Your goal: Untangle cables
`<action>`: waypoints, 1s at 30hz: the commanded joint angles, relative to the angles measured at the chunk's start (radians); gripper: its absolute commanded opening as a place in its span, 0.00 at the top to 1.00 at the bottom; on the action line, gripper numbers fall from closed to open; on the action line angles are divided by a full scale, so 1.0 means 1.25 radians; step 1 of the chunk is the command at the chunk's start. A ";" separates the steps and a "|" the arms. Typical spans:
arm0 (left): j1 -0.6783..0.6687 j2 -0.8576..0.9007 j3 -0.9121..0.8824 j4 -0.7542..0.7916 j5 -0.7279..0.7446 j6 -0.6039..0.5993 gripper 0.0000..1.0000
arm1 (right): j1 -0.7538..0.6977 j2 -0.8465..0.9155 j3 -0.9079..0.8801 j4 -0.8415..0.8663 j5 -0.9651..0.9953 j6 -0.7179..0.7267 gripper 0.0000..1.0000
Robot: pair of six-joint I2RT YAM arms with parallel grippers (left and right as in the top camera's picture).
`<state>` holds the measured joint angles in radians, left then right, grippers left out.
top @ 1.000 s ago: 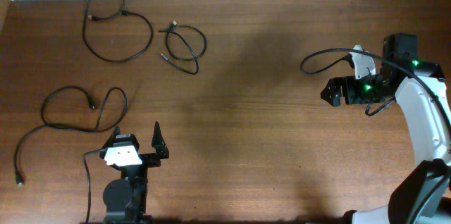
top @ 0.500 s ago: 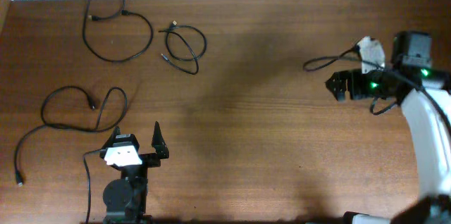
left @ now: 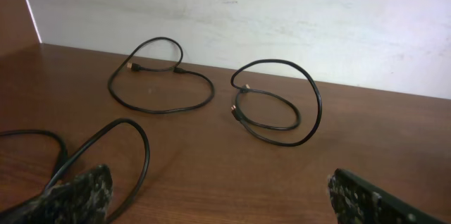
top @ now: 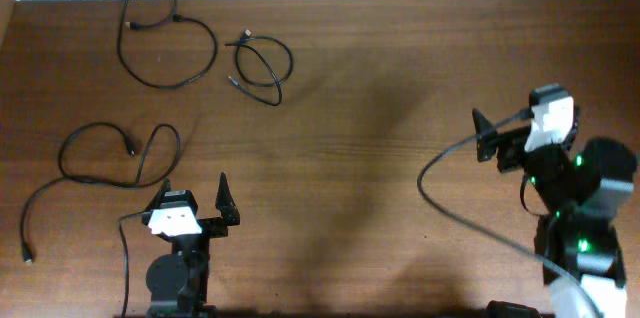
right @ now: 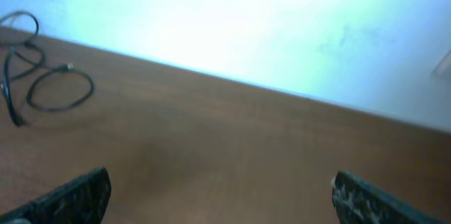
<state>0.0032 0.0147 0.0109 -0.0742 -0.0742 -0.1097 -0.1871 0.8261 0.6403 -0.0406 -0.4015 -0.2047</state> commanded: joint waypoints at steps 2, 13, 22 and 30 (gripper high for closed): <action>0.005 -0.008 -0.001 -0.005 0.008 -0.007 0.01 | 0.003 -0.147 -0.107 0.104 -0.007 0.019 0.01; 0.005 -0.008 -0.001 -0.005 0.008 -0.007 0.01 | 0.003 -0.425 -0.407 0.377 0.011 0.099 0.01; 0.005 -0.008 -0.001 -0.005 0.008 -0.007 0.01 | 0.004 -0.629 -0.508 0.206 0.100 0.179 0.01; 0.005 -0.008 -0.001 -0.005 0.008 -0.007 0.01 | 0.005 -0.658 -0.508 -0.017 0.098 0.164 0.01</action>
<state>0.0032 0.0147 0.0109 -0.0746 -0.0738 -0.1097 -0.1867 0.0135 0.0105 0.0261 -0.2920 -0.0063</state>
